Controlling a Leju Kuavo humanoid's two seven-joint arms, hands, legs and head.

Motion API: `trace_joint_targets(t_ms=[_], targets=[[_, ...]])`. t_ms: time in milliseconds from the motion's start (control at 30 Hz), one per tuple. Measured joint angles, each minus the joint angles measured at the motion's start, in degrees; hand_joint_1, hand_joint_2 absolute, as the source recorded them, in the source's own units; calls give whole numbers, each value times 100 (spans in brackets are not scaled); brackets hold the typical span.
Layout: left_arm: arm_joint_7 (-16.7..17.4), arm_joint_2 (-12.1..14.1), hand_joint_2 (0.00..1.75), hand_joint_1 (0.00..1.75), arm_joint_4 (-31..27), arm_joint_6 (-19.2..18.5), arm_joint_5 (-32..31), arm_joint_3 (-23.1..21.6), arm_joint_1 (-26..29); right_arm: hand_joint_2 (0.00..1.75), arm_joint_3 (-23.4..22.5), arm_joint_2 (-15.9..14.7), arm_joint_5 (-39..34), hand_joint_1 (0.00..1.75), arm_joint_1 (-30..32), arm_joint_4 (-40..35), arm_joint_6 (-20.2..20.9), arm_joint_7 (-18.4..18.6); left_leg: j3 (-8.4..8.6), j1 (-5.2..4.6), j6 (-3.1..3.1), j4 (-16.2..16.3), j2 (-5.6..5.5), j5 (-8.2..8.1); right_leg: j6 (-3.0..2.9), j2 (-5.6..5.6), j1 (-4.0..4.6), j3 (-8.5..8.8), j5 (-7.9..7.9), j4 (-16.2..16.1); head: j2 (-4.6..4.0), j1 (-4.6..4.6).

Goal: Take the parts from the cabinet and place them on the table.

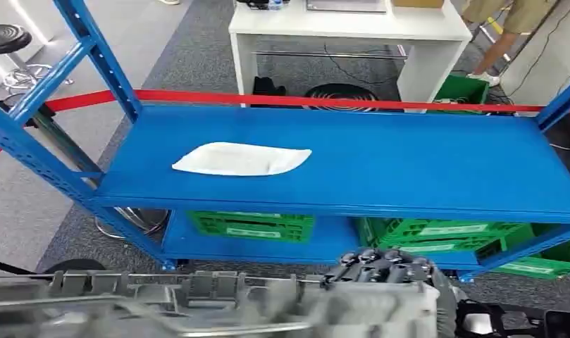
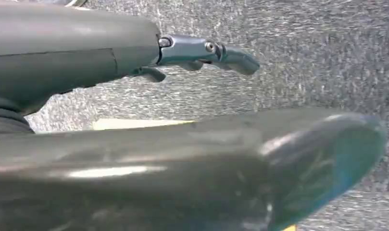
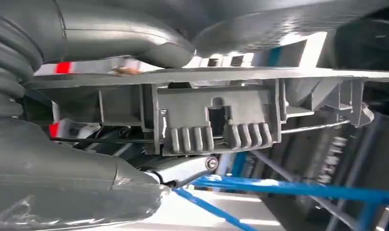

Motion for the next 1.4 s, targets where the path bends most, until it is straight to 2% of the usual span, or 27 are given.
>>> trace_joint_targets(t_ms=[33,100,133,200,233,267,333,400,433,467,533,567,600,633,700,767,800,900,933,967,1033,1067,1100,1167,1233,1300,1400], targets=[[0,4,0,0,0,-4,-11,2,2,175,22,-20,120,175,-9,39,-63,-39,-77,-7,2,2,-9,57,5,1,2,-106,-227,468,0,-4],[4,9,0,0,0,-7,-52,4,5,175,33,-63,229,175,-9,105,-139,-103,-213,-18,-2,9,-51,163,-17,1,12,3,-139,637,0,-2],[4,11,0,0,0,-7,-61,4,6,175,35,-76,263,175,-10,124,-174,-116,-277,-25,-8,12,-89,213,-45,6,20,207,54,417,0,-2],[4,15,0,0,0,-7,-68,7,3,175,41,-118,325,175,-15,159,-205,-129,-385,-33,-37,13,-193,319,-135,135,39,913,373,-545,0,-4],[4,15,0,0,0,-7,-70,7,-2,175,48,-142,338,175,-27,166,-212,-131,-421,-26,-57,15,-232,369,-202,348,33,1175,165,-1008,0,-4],[4,22,0,0,0,-9,-74,7,-5,175,52,-166,341,175,-24,170,-214,-135,-452,-44,-87,22,-278,409,-173,376,23,1344,128,-1268,0,-20],[4,37,0,0,0,-9,-85,9,8,175,55,-225,336,175,-35,197,-232,-155,-470,4,-171,-9,-374,526,-180,318,74,1264,182,-1199,0,26],[4,85,0,0,0,-9,-85,11,46,175,59,-256,321,175,-48,205,-240,-159,-512,2,-245,-37,-439,599,-300,220,13,1181,315,-1282,0,33],[0,72,0,0,0,-9,-85,13,52,175,63,-269,303,175,-58,214,-236,-153,-568,-15,-264,10,-305,425,-331,181,20,1180,373,-1283,0,16],[0,68,0,0,0,-11,-92,13,58,175,63,-278,281,175,-55,214,-231,-164,-655,-13,-301,260,-159,44,-370,161,14,1095,458,-1295,0,-37],[-15,70,0,0,0,-13,-109,13,33,175,63,-310,260,175,-42,214,-232,-175,-889,3,-357,1128,-55,-587,-370,99,15,936,579,-1290,0,-50],[-18,72,0,0,0,-13,-111,13,27,175,63,-328,264,175,-38,216,-232,-175,-980,5,-376,1544,-51,-734,-364,58,14,857,638,-1284,0,-57],[-18,79,0,0,0,-13,-118,13,20,175,63,-347,281,175,-34,223,-232,-188,-974,10,-385,1737,-50,-693,-351,28,10,781,688,-1282,0,-53],[-20,92,0,0,0,-13,-129,13,23,175,63,-369,316,175,-33,229,-231,-220,-845,16,-398,1698,-49,-487,-330,6,4,701,747,-1277,0,-59],[-31,114,0,0,0,-13,-157,13,23,175,63,-400,349,175,-34,229,-234,-271,-314,27,-415,1063,-46,-78,-271,-14,-21,570,836,-1247,0,-57],[-41,125,0,0,0,-13,-188,13,11,175,63,-419,391,175,-32,221,-251,-336,427,43,-423,61,-46,-211,-205,-16,8,472,895,-1169,0,-72],[-46,140,0,0,0,-11,-194,15,4,175,63,-428,419,175,-36,214,-269,-358,502,15,-305,-153,-59,-333,-170,-25,9,436,940,-1151,0,-75],[-50,168,0,0,0,-11,-240,35,50,175,68,-437,509,175,29,214,-356,-463,364,4,-138,-123,-47,-220,-63,-27,-14,393,1102,-1203,0,-70],[-52,179,0,0,0,-7,-240,46,51,175,65,-441,539,175,65,212,-367,-498,321,18,-78,-126,-22,-171,-45,-22,-22,353,977,-1160,0,-68],[-52,201,0,0,0,-4,-242,50,65,175,65,-444,546,175,93,212,-373,-518,258,18,-31,-126,-17,-120,-34,-24,-20,259,679,-966,0,-50],[-52,254,0,0,0,7,-253,72,70,175,63,-450,504,175,147,212,-424,-533,116,4,-2,-124,-13,0,-7,-24,-20,26,-3,-64,0,-28],[-52,265,0,0,0,7,-266,98,80,175,59,-450,470,175,188,212,-465,-535,42,-8,3,-122,-13,61,-8,-23,-18,-64,-196,379,0,-26],[-55,273,0,0,0,7,-273,114,88,175,57,-450,443,175,223,212,-483,-535,-27,-19,2,-119,-13,118,-17,-23,-12,-71,-202,628,0,-28],[-57,291,0,0,0,7,-291,138,109,175,50,-450,432,175,258,212,-518,-535,-162,-33,-10,-115,-12,228,-56,-22,-1,245,184,416,0,-31],[-61,295,0,0,0,9,-293,151,112,175,44,-450,529,175,273,190,-627,-557,-272,-36,-39,-113,-14,332,-119,-21,16,962,476,-549,0,-28],[-101,299,0,0,-2,9,-324,166,118,175,28,-448,870,175,275,96,-859,-649,-313,-55,-101,-95,-24,416,-135,-10,42,1495,173,-1433,0,-39],[-146,315,0,0,-2,-4,-378,201,125,175,4,-448,1282,175,301,-4,-1167,-774,-334,-30,-205,-125,-27,557,-228,4,79,1336,276,-1338,0,-2]])
